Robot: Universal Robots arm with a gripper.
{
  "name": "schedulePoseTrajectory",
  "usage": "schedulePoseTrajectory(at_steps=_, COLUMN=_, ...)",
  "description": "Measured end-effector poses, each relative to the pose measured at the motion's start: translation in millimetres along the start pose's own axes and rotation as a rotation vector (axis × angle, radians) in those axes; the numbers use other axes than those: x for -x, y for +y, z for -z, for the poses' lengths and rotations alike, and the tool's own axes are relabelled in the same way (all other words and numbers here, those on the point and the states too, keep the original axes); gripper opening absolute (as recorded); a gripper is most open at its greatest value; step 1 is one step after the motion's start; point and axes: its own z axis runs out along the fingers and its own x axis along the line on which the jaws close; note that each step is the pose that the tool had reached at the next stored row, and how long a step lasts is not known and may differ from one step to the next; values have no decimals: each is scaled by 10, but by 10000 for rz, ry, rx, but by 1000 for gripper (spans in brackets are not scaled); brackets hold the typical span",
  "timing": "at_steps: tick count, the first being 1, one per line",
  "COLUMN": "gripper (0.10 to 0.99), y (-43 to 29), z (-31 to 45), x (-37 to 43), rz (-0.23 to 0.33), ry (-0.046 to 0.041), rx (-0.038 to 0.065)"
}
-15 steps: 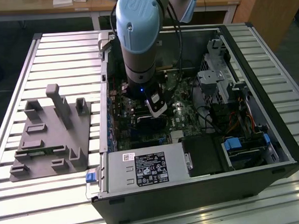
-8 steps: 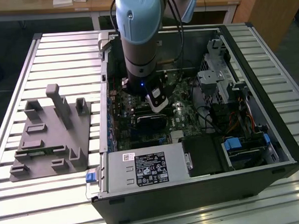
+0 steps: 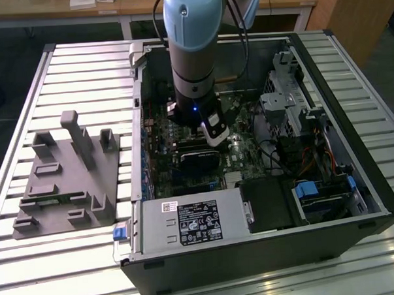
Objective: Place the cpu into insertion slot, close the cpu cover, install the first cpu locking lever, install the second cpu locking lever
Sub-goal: 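Install the second cpu locking lever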
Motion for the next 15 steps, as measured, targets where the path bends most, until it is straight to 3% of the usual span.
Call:
schedulePoseTrajectory(at_steps=6, gripper=106, y=54, z=-20, x=73, rz=3, ry=-35, rx=-396)
schedulePoseTrajectory(at_steps=15, gripper=106, y=238, z=-83, x=128, rz=-3, ry=-55, rx=-598)
